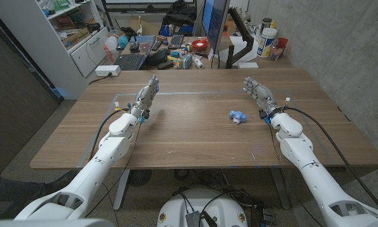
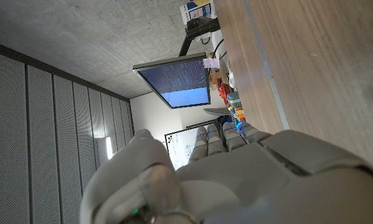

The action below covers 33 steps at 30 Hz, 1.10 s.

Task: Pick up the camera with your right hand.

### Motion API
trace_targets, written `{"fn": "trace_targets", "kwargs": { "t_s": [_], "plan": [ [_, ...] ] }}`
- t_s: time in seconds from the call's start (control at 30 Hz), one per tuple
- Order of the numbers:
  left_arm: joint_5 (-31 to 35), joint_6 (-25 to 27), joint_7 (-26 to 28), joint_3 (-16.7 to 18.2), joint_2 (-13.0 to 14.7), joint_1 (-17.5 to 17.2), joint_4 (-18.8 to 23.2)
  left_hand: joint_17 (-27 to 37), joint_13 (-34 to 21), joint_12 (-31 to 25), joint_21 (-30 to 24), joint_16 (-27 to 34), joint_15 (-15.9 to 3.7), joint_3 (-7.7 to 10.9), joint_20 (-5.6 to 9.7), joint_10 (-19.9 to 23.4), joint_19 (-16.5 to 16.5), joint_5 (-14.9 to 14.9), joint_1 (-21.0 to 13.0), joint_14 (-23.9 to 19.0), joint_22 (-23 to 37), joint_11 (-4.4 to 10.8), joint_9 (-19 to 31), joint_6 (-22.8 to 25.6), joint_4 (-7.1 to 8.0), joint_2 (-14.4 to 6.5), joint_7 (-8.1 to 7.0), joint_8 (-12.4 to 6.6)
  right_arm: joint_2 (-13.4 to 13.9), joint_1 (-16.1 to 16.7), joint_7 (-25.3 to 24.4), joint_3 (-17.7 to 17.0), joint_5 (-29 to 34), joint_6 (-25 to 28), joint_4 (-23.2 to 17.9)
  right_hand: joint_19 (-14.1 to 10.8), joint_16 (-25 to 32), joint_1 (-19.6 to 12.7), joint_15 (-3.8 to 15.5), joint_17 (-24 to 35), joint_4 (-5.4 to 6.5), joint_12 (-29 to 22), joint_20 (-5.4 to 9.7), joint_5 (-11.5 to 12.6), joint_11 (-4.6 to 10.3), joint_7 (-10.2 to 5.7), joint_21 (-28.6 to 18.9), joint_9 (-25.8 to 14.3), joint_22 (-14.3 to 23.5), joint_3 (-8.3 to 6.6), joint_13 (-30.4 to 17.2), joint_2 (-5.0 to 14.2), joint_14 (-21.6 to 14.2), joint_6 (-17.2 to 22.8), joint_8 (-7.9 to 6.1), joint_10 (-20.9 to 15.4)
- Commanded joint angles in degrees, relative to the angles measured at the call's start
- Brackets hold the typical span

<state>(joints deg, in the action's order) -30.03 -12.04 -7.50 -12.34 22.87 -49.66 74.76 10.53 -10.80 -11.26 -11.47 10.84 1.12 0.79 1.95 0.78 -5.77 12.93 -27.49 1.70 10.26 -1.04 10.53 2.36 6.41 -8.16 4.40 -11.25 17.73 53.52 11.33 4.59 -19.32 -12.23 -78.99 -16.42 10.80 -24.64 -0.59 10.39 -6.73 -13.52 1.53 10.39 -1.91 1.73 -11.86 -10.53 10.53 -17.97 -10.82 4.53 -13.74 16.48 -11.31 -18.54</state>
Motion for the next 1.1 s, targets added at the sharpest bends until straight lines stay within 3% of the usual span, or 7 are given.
{"fn": "trace_targets", "kwargs": {
  "t_s": [0.03, 1.1],
  "plan": [
    [0.31, 0.20, -0.21, 0.07, 0.05, -0.13, 0.20, 0.11, -0.22, -0.57, -0.43, 0.21, 0.14, -0.07, -0.16, 0.27, 0.13, 0.28, -0.43, -0.26, 0.27, 0.22, 0.13, 0.31, 0.34, -0.07, 0.24, -0.14, 0.10, 1.72, -0.09, -0.24, 0.83, -1.22, -2.06, -0.28, 0.00, -0.75, 0.28, 0.05, -0.50, 0.18, -0.17, 0.31, 0.43, -0.39, -0.02, -0.28, 0.08, -0.26, -0.06, 0.00, -0.12, 0.46, -0.19, -0.06],
    [0.24, 0.68, 0.11, 0.38, 0.16, -0.40, 0.68, 0.12, -0.23, -0.58, -0.35, 0.21, 0.10, -0.04, -0.43, 0.41, -0.04, 0.25, -0.44, -0.40, 0.29, 0.44, 0.13, 0.60, 0.31, -0.11, 0.08, -0.18, 2.23, 5.76, -3.69, 0.47, 5.94, -1.43, -7.77, -0.48, 0.02, -1.65, 0.59, 0.14, -1.10, 0.16, -0.06, 0.45, 0.51, -0.60, -0.03, -0.30, 0.10, -0.58, -0.09, -0.26, -0.36, 0.77, -0.21, -0.47]
  ]
}}
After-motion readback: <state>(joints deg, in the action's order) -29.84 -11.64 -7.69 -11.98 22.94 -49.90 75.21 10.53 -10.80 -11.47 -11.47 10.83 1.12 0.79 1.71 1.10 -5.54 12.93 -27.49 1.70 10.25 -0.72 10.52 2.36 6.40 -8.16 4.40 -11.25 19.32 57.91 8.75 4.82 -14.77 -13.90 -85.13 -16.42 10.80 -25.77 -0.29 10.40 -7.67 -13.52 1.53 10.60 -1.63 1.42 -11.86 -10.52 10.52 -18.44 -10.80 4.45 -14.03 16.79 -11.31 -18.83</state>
